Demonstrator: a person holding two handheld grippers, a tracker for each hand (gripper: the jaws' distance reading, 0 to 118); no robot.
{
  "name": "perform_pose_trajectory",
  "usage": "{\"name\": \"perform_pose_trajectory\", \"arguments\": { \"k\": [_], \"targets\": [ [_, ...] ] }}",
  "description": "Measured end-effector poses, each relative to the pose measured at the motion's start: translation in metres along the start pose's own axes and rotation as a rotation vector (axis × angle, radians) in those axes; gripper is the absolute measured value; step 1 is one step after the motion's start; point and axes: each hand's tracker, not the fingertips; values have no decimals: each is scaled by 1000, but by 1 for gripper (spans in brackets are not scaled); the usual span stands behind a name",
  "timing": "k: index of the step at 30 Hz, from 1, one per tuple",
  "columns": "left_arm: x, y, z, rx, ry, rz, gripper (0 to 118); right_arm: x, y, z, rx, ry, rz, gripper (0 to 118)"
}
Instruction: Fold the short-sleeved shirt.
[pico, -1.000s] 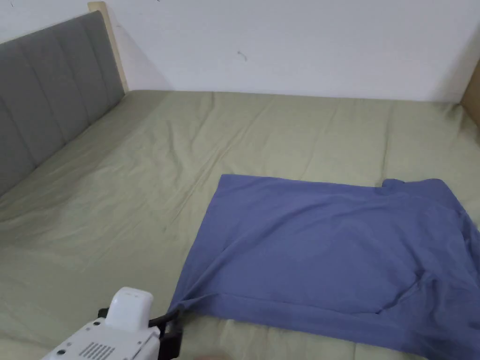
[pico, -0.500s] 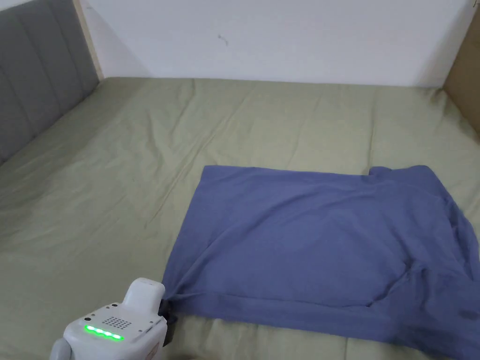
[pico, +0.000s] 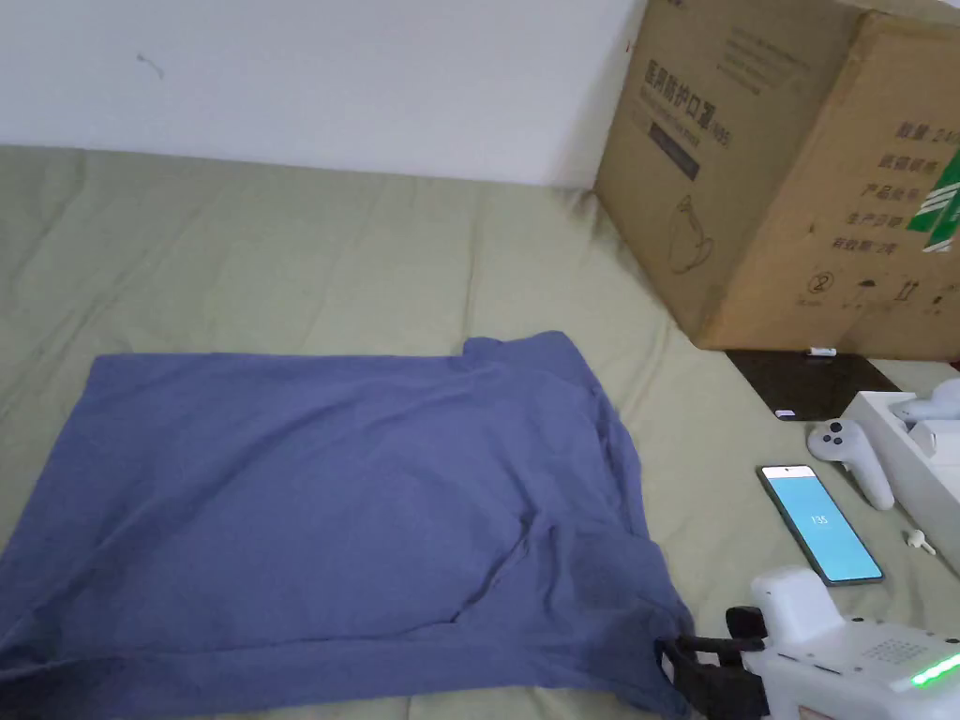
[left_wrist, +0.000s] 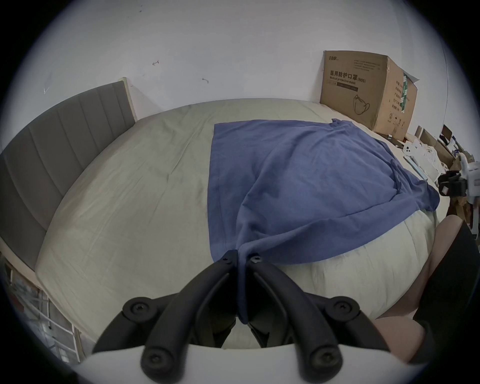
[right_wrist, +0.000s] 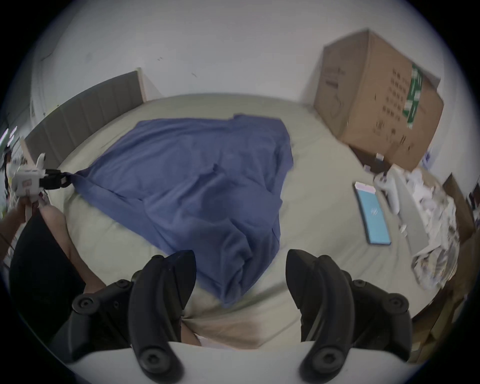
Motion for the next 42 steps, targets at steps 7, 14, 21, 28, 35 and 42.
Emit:
{"name": "perform_pose_trajectory", "arguments": {
  "k": [7,14,21,28,35,42],
  "targets": [
    [13,9,9,-16,1,-30,5,13,-14,-39,-64,56,-37,4],
    [6,20,25,1,0,-50,5,5,-18,-1,41,56,-20,4],
    [3,73,34,45,-10,-98,4,11,35,26,136,56,-18,4],
    [-18,133,-49,-127,-25,-65,4,40,116,-48,-57,29,-53,4],
    [-26,150,-124,-218,-23,-27,4,47,156,-128,-175,-8,-51,4],
    [-34,134,-171,-289,46,-130,10,43,148,-165,-201,-108,0,11]
  ]
}}
